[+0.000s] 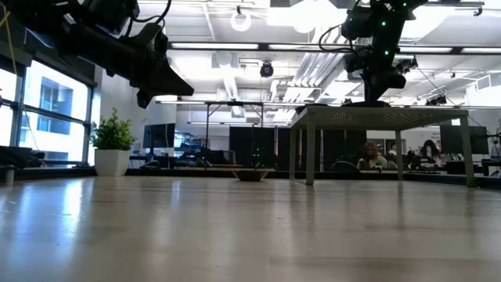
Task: Pick & Place Mini shaped plates
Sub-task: Stack the square plate on top of the stacked square plates on the shelf, then stack the leaf-shaped plate on top of the leaf-shaped plates on the shelf
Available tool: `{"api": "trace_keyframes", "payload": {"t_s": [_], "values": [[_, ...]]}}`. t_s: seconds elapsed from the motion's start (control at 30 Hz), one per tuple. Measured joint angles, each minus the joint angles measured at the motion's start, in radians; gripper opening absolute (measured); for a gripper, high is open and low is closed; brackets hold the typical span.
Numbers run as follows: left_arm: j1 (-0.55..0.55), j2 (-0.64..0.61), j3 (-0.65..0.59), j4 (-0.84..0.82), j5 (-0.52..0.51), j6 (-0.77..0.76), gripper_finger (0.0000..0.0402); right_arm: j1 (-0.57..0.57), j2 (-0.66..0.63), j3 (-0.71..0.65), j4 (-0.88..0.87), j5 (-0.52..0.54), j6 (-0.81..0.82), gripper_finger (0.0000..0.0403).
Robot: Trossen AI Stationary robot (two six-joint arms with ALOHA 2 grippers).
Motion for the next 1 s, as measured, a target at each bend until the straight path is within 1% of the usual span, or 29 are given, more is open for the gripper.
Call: {"api": "trace_keyframes", "payload": {"t_s": [0.17, 0.27, 0.33, 0.4, 0.47, 0.6, 0.67, 0.73, 0.87, 1.0], "values": [[0.0, 0.0, 0.0, 0.0, 0.0, -0.002, 0.0001, 0.001, -0.023, 0.0, 0.001, 0.021, 0.029, 0.0106], [0.0, 0.0, 0.0, 0.0, 0.0, -0.035, 0.0001, 0.003, -0.059, 0.0, 0.003, 0.018, 0.07, 0.0109], [0.0, 0.0, 0.0, 0.0, -0.006, -0.083, 0.0001, 0.003, -0.09, 0.0, -0.001, 0.015, 0.112, 0.0108], [0.001, 0.0, 0.0, 0.0, -0.022, -0.151, 0.0001, 0.004, -0.128, 0.0, -0.018, 0.006, 0.184, 0.0103], [0.022, 0.005, 0.002, -0.01, -0.029, -0.219, 0.0, 0.02, -0.169, 0.0, -0.054, -0.029, 0.287, 0.0091], [0.102, 0.048, 0.053, -0.098, -0.012, -0.312, 0.0, 0.09, -0.245, 0.001, -0.096, -0.126, 0.518, 0.0046], [0.15, 0.093, 0.09, -0.118, 0.022, -0.315, 0.0, 0.148, -0.279, 0.001, -0.091, -0.143, 0.619, 0.0017], [0.202, 0.156, 0.13, -0.128, 0.066, -0.317, 0.0, 0.217, -0.306, 0.001, -0.074, -0.139, 0.704, 0.0005], [0.291, 0.316, 0.232, -0.167, 0.137, -0.348, 0.0003, 0.357, -0.336, 0.001, -0.029, -0.097, 0.86, 0.0011], [0.349, 0.472, 0.338, -0.173, 0.19, -0.355, 0.0024, 0.475, -0.336, 0.001, -0.008, -0.028, 0.925, 0.0002]]}}
